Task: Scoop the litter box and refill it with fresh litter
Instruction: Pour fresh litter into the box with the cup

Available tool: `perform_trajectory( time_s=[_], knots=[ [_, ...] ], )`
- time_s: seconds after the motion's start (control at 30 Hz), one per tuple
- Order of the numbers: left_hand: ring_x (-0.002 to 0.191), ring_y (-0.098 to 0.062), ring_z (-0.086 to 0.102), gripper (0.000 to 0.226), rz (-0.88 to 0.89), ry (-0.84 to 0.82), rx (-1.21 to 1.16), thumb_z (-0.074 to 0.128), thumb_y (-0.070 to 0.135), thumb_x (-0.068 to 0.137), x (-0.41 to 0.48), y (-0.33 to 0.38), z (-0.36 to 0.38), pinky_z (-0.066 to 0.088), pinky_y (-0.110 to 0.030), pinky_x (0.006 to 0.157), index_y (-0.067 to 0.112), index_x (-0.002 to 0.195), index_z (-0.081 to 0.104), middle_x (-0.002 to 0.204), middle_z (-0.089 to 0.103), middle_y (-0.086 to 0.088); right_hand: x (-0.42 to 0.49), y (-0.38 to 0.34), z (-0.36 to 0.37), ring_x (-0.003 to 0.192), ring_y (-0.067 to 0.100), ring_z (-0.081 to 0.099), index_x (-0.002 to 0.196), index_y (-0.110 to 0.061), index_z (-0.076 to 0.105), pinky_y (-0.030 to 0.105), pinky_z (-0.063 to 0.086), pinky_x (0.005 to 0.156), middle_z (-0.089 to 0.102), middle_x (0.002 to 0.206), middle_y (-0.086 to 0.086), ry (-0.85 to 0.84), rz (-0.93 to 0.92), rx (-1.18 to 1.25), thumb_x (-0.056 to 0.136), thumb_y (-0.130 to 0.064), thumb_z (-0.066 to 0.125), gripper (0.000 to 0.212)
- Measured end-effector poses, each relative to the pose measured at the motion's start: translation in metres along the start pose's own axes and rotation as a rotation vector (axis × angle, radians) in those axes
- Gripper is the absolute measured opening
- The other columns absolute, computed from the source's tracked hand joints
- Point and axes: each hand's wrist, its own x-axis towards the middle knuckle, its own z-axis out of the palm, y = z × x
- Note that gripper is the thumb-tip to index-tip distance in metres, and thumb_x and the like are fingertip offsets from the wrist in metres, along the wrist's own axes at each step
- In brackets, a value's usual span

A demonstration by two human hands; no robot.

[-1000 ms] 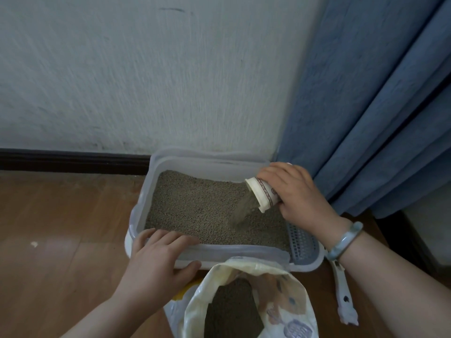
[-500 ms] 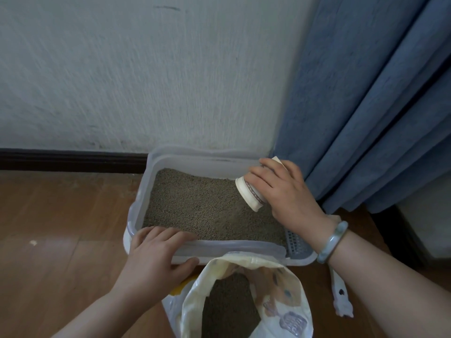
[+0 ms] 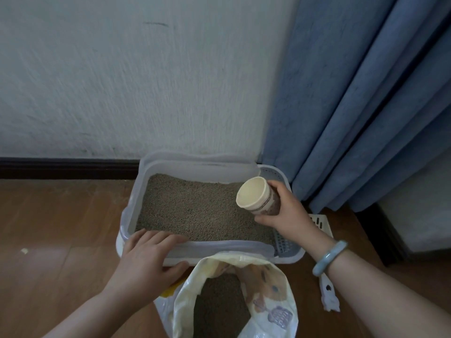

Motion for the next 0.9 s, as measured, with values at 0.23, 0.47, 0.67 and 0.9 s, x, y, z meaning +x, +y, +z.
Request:
perform_trajectory(
  time_s=[0.23, 0.47, 0.67, 0.9],
  knots=[
    [0.118, 0.016, 0.037, 0.068, 0.011, 0.019, -0.183, 0.011, 0.09, 0.068, -0.01, 0.014, -0.009, 0.004, -0.035, 0.116, 0.051, 0.1, 0.057, 0.111, 0.052, 0.038, -0.044, -0.021, -0.011, 0.114, -0.002, 0.051, 0.131, -0.033, 0.036, 0.016, 0.042, 0.091, 0.052, 0.125, -0.016, -0.184, 0.024, 0.331, 0.068, -0.029, 0.082, 0.078],
    [0.114, 0.013, 0.037, 0.058, 0.106, -0.159, -0.107, 0.034, 0.079, 0.066, -0.024, 0.028, -0.019, 0.007, -0.032, 0.115, 0.048, 0.112, 0.052, 0.106, 0.052, 0.033, -0.097, -0.045, -0.027, 0.118, -0.004, 0.049, 0.126, -0.04, 0.04, 0.015, 0.041, 0.096, 0.055, 0.122, -0.022, -0.383, -0.087, 0.412, 0.065, -0.026, 0.085, 0.077],
    [0.092, 0.007, 0.048, 0.058, 0.08, -0.138, -0.049, 0.023, 0.074, 0.065, -0.027, 0.028, -0.018, 0.022, -0.025, 0.099, 0.046, 0.105, 0.054, 0.086, 0.056, 0.026, -0.117, -0.043, -0.007, 0.127, -0.009, 0.017, 0.134, -0.047, 0.028, 0.02, 0.017, 0.106, 0.032, 0.132, -0.028, -0.472, -0.3, -0.294, 0.07, -0.046, 0.074, 0.079],
    [0.075, -0.001, 0.056, 0.055, 0.036, -0.143, -0.01, 0.021, 0.071, 0.07, -0.031, 0.026, -0.011, 0.025, -0.02, 0.093, 0.036, 0.092, 0.056, 0.077, 0.063, 0.013, -0.124, -0.025, 0.019, 0.135, 0.009, 0.012, 0.137, -0.038, 0.031, 0.032, 0.01, 0.11, 0.028, 0.14, -0.015, -0.347, -0.524, -0.591, 0.077, -0.041, 0.061, 0.067]
  ],
)
